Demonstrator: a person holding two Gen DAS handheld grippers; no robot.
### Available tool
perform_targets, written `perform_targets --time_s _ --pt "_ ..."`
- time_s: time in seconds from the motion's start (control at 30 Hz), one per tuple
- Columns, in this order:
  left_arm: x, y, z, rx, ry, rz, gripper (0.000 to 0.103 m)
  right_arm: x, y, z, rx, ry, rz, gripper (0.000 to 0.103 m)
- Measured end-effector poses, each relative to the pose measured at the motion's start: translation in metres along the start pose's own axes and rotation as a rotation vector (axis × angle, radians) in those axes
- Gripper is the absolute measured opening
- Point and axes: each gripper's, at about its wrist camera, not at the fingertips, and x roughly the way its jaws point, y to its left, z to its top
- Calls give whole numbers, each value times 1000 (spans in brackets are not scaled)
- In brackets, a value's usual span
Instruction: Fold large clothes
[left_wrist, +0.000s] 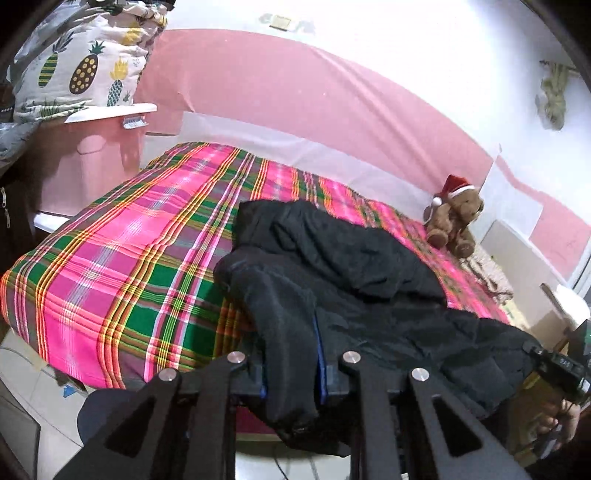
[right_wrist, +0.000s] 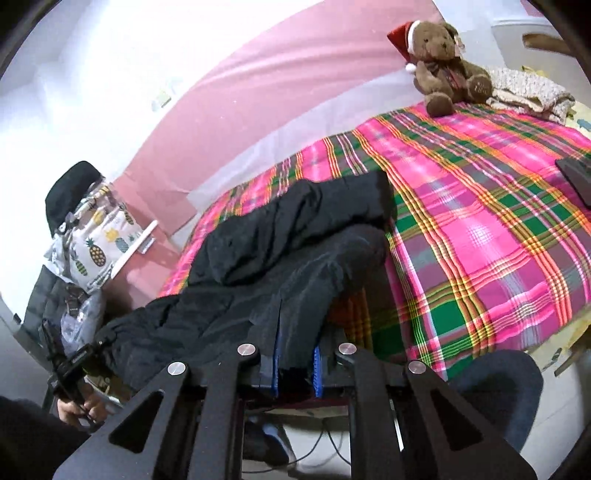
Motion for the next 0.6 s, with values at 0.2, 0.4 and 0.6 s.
perform_targets --time_s 0.2,0.4,0.6 --pt "-8 -6 13 -2 -37 -31 19 -4 -1 14 12 -56 5 12" --pt "7 -10 47 -2 -94 -50 19 6 3 50 1 -132 34 12" --pt "38 -14 90 6 -116 -49 19 36 12 101 -26 -152 36 12"
